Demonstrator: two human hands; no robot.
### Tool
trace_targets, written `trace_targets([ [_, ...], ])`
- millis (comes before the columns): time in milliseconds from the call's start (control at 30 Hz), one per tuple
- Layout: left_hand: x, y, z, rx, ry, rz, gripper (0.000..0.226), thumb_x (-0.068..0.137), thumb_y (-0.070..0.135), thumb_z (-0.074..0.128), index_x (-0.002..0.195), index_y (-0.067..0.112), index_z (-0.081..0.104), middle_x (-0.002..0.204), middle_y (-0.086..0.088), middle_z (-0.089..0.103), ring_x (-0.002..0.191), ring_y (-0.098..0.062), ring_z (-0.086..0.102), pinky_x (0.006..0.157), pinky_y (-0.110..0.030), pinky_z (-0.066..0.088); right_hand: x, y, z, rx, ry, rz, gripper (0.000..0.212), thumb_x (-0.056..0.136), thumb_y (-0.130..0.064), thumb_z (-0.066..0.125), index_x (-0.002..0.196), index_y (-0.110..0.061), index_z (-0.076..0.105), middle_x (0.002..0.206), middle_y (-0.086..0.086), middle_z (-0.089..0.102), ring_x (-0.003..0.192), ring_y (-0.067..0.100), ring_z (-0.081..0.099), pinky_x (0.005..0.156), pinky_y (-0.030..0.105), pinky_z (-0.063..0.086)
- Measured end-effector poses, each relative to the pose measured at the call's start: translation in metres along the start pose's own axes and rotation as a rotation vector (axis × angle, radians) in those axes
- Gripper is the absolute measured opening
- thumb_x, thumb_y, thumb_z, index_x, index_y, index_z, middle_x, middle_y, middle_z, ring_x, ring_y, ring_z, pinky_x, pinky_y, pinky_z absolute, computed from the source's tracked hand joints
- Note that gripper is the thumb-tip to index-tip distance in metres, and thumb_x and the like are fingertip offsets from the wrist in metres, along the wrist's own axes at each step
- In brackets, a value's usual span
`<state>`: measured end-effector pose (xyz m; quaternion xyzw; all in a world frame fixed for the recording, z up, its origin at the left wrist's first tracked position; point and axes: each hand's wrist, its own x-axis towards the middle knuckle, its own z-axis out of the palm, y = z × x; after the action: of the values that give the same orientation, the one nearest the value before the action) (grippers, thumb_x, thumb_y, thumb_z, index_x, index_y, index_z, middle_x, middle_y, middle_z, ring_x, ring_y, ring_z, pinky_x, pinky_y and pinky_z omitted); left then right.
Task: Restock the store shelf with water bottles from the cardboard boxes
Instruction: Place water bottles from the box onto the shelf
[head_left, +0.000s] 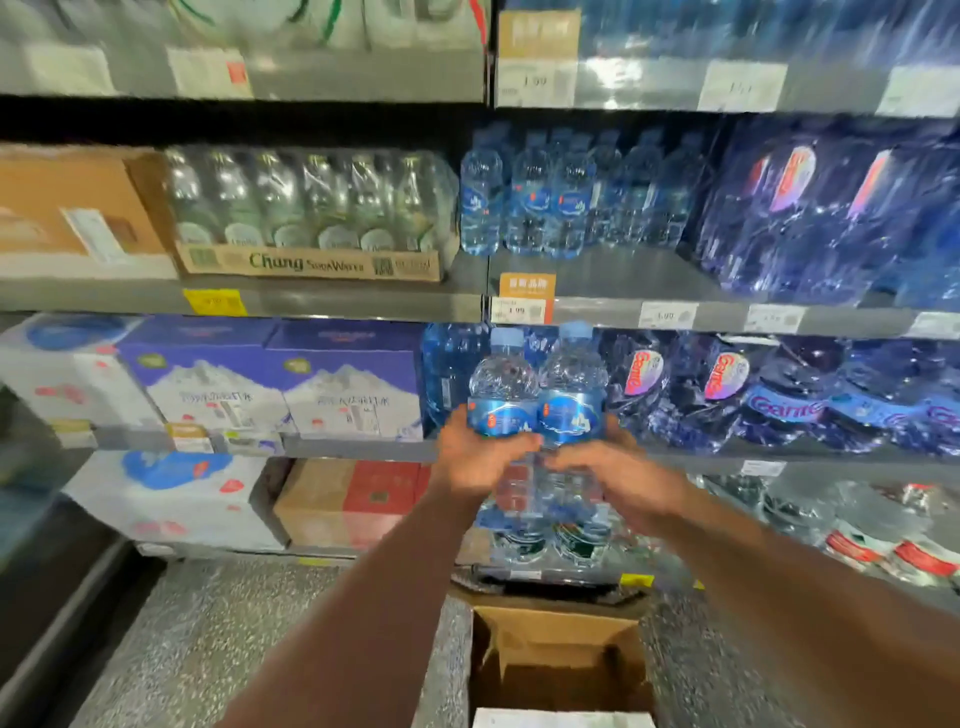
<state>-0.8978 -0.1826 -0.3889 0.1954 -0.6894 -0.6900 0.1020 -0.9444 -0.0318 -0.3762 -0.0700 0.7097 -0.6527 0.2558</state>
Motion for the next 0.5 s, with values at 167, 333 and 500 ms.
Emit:
trace_targets([
  [167,-0.015,0.087,-0.008,0.064,0.029,0.169,0.055,0.061,0.012,0.086,0.11,0.012,0.062,0.095,-0.001,0.072,0.083,-0.012,0.069,0.072,-0.024,0.056,-0.032,-0.081,0.006,0.049,0.033,-0.126,0.028,0.073,0.006,0.072,0.087,-0.006,0.052,0.069,-0.008,0.073,0.068,0.01,0.07,0.05,0.019,0.051],
  [333,-0.029,0.153,-0.011,-0.02,-0.011,0.266,0.064,0.063,0.007,0.085,0.119,0.004,0.054,0.105,-0.01,0.069,0.094,-0.022,0.068,0.085,-0.038,0.055,-0.054,-0.14,0.009,0.026,0.117,-0.227,0.05,0.069,0.0,0.076,0.11,-0.014,0.05,0.105,0.013,0.07,0.097,0.029,0.067,0.071,0.033,0.049],
  [500,-0.032,0.197,-0.01,-0.058,-0.038,0.342,0.055,0.064,0.009,0.085,0.112,0.009,0.057,0.1,-0.008,0.07,0.087,-0.018,0.069,0.076,-0.032,0.057,-0.065,-0.185,0.004,0.04,0.174,-0.29,0.061,0.063,0.005,0.078,0.117,-0.003,0.049,0.106,0.018,0.067,0.099,0.034,0.065,0.092,0.045,0.051],
])
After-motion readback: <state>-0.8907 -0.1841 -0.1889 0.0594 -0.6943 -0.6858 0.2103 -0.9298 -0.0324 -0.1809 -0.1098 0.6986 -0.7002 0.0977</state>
